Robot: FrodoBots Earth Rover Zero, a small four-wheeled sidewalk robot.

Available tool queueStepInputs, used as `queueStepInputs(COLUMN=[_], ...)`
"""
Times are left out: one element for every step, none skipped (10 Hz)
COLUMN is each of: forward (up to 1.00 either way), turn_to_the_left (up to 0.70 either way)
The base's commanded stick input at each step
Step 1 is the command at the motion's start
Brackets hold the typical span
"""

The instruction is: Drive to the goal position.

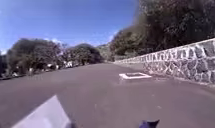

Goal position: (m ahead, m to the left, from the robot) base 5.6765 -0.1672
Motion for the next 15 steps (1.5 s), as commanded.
queueStepInputs(forward=[0.50,0.50,0.50,0.50,0.50,0.50,0.50,0.50,0.50,0.50,0.50,0.50,0.50,0.50,0.50], turn_to_the_left=[-0.50,-0.50,-0.50,-0.40,0.00,0.00,0.00,0.00,0.00,0.00,0.00,0.00,0.00,0.00,0.00])
